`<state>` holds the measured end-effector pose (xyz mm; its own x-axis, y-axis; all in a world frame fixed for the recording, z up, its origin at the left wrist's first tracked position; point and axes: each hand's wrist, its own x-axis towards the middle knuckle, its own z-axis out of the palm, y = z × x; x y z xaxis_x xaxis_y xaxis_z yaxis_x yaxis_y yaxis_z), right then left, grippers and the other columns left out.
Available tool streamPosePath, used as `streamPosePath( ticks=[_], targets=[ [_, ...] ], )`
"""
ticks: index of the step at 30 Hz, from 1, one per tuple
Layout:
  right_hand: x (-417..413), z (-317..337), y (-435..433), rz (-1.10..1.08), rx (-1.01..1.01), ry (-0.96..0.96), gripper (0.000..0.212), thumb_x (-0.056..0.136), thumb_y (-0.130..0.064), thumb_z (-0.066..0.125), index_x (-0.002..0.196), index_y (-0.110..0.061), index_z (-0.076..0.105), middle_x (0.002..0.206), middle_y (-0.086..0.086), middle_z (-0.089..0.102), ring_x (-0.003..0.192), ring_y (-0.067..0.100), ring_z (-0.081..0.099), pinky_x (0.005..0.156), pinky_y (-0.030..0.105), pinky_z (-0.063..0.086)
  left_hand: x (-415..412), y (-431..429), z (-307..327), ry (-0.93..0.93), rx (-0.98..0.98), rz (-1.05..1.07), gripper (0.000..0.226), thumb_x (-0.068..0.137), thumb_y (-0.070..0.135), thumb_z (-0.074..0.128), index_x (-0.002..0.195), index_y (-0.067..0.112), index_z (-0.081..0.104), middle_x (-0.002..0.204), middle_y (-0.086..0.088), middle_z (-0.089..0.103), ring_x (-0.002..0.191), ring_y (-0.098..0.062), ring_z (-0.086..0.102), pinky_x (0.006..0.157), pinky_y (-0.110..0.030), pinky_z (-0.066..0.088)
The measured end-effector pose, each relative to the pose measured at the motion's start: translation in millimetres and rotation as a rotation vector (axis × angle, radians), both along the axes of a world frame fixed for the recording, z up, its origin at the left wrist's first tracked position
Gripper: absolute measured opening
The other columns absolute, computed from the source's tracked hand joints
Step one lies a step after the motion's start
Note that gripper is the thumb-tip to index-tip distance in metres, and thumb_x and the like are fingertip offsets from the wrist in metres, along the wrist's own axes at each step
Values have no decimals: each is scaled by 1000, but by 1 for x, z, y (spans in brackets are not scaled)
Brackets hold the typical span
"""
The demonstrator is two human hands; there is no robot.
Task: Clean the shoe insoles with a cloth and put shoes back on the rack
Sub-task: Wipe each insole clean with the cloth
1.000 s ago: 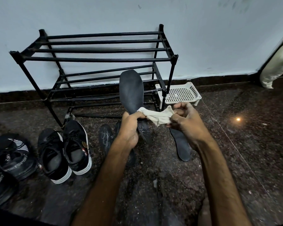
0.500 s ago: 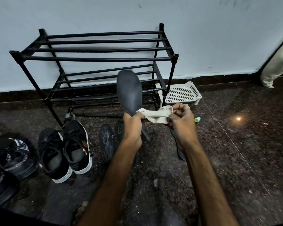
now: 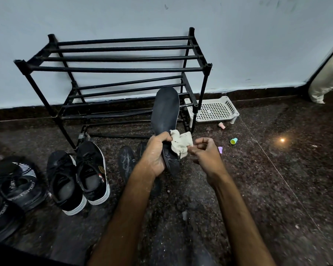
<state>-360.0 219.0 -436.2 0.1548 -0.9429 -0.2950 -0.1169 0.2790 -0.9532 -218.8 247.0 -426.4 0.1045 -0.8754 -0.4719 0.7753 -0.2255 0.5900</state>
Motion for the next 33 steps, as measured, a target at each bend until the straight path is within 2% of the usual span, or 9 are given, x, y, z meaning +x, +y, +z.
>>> streamPosePath(
  ticks=[2, 5, 10, 13, 16, 19, 24, 27, 33],
  targets=[
    [-5, 3, 0, 25, 84, -161, 25, 89, 4, 62, 95, -18, 52, 82, 1, 65, 71, 13, 62, 68, 33, 50, 2, 0, -2, 1, -19, -3, 32, 65, 1, 51, 97, 0, 54, 98, -23, 57, 69, -33, 63, 62, -46, 57],
    [-16, 7, 3, 25, 224, -503, 28, 87, 12, 56, 91, -15, 59, 77, 0, 70, 63, 8, 62, 67, 28, 48, 4, -2, -7, -64, -48, 16, 40, 62, 0, 52, 103, 0, 55, 109, -26, 56, 96, -39, 61, 95, -63, 47],
    [-12, 9, -3, -38, -64, -10, 17, 86, -11, 63, 93, -21, 75, 90, -4, 76, 77, 7, 67, 68, 24, 48, -5, 2, 0, -168, -29, 69, 25, 80, -12, 36, 86, 2, 56, 70, -12, 64, 66, -27, 68, 64, -40, 60],
    [-16, 23, -13, 79, -193, 275, 17, 79, -33, 66, 91, -29, 76, 93, -7, 75, 96, 14, 66, 82, 30, 53, -6, 1, 0, -174, -32, 90, 26, 81, -12, 38, 98, 0, 54, 77, -15, 63, 69, -28, 66, 64, -39, 60],
    [-25, 26, -9, 74, -52, 57, 23, 87, -1, 59, 99, -16, 72, 87, -1, 72, 76, 10, 59, 60, 20, 47, -3, 0, -2, -129, -58, 81, 35, 79, -8, 41, 110, 4, 52, 99, -24, 58, 91, -38, 62, 87, -61, 52],
    [-28, 20, 0, -218, -178, 62, 32, 88, 10, 49, 99, -16, 65, 97, 2, 67, 73, 11, 56, 58, 19, 44, -3, 1, 0, -111, -53, 88, 26, 78, -7, 41, 99, 2, 53, 88, -24, 59, 81, -37, 62, 95, -65, 42],
    [-13, 41, 1, 94, -261, 176, 7, 93, -21, 62, 96, -19, 68, 89, -2, 74, 79, 13, 68, 72, 33, 58, -2, 1, -4, -144, -104, 102, 35, 72, -5, 47, 106, 2, 53, 81, -16, 58, 76, -31, 60, 82, -49, 51],
    [-6, 36, 7, 294, -197, 349, 37, 82, -52, 71, 88, -16, 73, 85, -2, 76, 81, 16, 72, 77, 38, 59, -9, 3, -3, -219, -122, 81, 30, 78, -10, 41, 103, 3, 53, 77, -11, 57, 69, -23, 59, 69, -38, 53],
    [-22, 29, 3, 147, 81, -90, 26, 71, -26, 81, 83, -5, 73, 94, 18, 75, 83, 28, 70, 87, 45, 58, -9, 5, -2, -258, -73, 50, 27, 74, -13, 46, 97, -1, 56, 71, -15, 58, 64, -28, 59, 66, -39, 53]
  ],
)
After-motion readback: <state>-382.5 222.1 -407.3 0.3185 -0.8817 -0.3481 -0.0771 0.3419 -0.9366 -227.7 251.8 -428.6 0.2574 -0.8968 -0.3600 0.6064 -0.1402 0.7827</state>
